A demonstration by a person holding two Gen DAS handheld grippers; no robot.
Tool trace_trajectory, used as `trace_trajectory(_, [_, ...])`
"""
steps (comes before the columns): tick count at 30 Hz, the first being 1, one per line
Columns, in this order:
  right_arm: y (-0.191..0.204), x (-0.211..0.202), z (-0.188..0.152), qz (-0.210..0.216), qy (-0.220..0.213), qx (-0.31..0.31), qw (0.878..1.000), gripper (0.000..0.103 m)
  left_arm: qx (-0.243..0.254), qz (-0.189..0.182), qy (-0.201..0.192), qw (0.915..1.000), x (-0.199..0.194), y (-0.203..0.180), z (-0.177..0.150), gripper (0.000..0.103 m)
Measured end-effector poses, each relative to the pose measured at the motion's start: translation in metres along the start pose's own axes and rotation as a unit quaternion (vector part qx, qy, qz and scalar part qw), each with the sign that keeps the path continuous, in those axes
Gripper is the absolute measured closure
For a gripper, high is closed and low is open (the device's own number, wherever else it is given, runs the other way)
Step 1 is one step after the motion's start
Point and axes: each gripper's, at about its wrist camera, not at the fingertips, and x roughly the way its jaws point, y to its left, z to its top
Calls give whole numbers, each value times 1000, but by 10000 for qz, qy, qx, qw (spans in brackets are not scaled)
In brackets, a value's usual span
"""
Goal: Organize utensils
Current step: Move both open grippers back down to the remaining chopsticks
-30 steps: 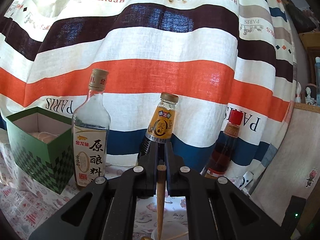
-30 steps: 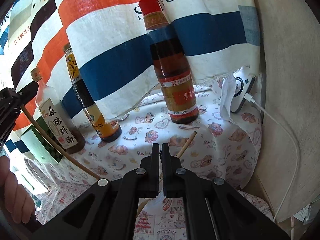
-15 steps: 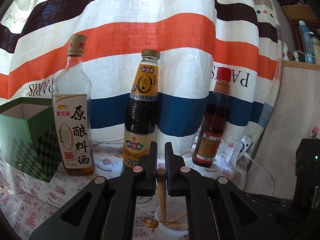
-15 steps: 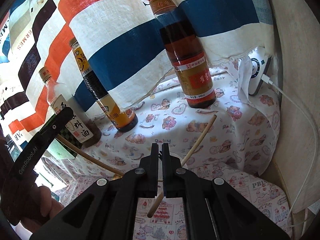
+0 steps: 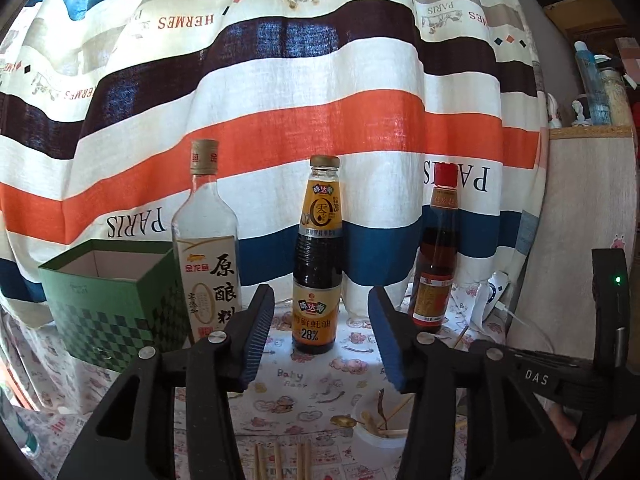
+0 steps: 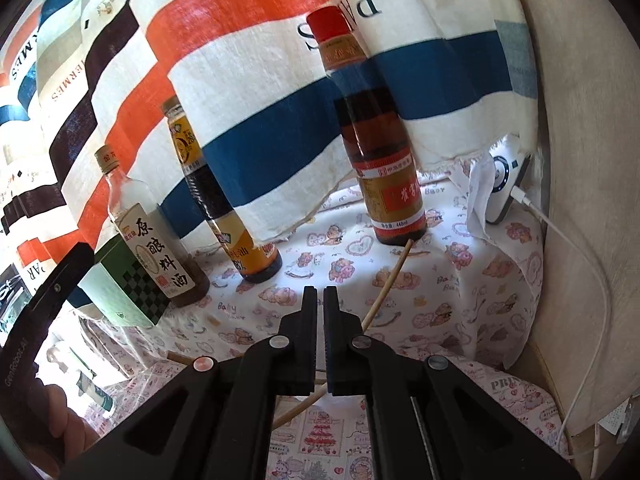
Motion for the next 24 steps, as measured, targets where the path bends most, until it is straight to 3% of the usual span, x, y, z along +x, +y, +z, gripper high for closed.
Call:
trace_trajectory(3, [13, -18, 3, -212, -324, -205, 9990, 92, 184, 176, -65, 9997, -28, 16, 5, 45])
trace_trajectory(6, [24, -39, 4, -95, -517, -176, 9985, 88, 249, 396, -63, 9989, -53, 35, 5, 36])
trace_trajectory(8, [40, -53, 0, 63, -604, -383, 9974, 88, 547, 524, -254, 9968, -73, 42, 0, 24])
trace_trajectory(10, [57, -65, -9, 216, -664, -554, 9960, 88, 720, 937, -553, 9914, -93, 46, -10, 20])
trace_trajectory(12, [72, -72, -19, 339, -632, -619, 9955, 88, 663, 1088, -772, 9888, -108, 53, -21, 15])
trace_trajectory(15, [86, -72, -33, 389, -467, -563, 9966, 88, 422, 995, -778, 9911, -122, 66, -35, 14])
trace_trajectory(19, [97, -73, -60, 74, -436, -815, 9957, 88, 202, 963, -777, 9921, -132, 78, -54, 5])
trace_trajectory(21, [99, -74, -76, 12, -382, -851, 9956, 84, 224, 1011, -780, 9916, -134, 80, -67, 0])
trace_trajectory(24, [95, -71, -101, 146, -196, -774, 9967, 62, 181, 1024, -624, 9926, -129, 82, -89, 0])
